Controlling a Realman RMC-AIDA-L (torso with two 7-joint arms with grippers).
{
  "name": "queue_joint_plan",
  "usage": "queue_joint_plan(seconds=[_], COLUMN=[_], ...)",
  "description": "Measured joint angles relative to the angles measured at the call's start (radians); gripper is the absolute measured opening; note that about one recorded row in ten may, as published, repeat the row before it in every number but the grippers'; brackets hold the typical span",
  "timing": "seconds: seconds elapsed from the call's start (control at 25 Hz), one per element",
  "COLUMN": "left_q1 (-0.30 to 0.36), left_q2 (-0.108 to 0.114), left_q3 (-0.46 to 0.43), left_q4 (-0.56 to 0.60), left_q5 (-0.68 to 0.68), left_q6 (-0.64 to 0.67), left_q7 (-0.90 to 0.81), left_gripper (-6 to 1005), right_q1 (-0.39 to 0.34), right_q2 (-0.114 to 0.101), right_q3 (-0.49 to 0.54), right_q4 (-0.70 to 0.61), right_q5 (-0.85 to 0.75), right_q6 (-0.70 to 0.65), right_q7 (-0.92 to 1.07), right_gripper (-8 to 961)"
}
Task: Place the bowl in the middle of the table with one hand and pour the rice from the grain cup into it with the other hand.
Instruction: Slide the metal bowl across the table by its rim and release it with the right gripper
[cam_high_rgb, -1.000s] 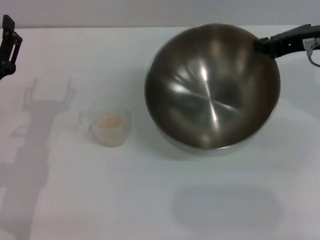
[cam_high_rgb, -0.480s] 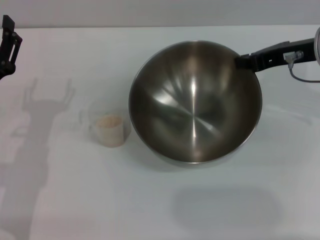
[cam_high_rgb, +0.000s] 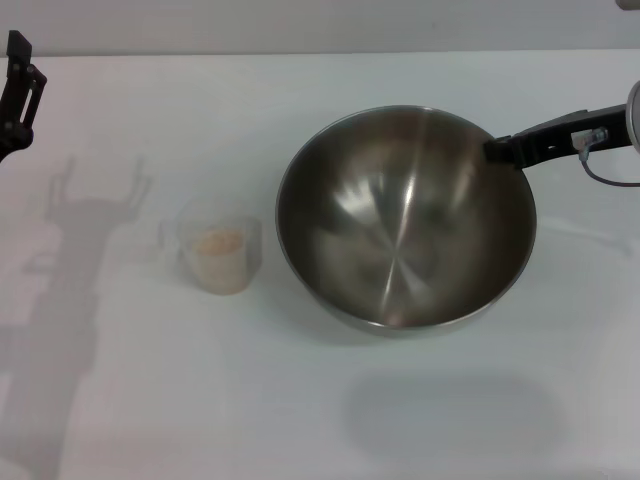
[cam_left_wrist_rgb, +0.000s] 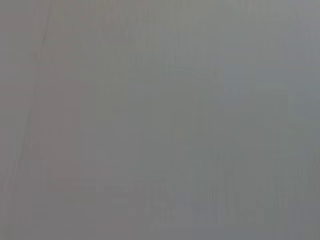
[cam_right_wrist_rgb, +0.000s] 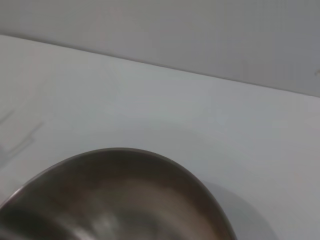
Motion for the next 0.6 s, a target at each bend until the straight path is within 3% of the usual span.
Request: queue_joint_plan(seconds=[0.48,0.6], left_q1=[0.015,0.018], left_q2=[-0.002,-0.002], left_q3=[0.002,0.002], left_q4=[-0.005,-0.004], left_q5=[0.001,0.001], left_q6=[0.005,0.005], left_q7=[0.000,0.000], left_gripper=[863,863], right_q1=[0.015,0.015], right_q2=[0.000,0.000], right_q3=[-0.010,-0.010], right_q4=[-0.020,-0.040], right_q5=[-0.051,-0.060], right_q6=[-0.013,-0.035], right_q7=[-0.003,-0.004], right_gripper=[49,163])
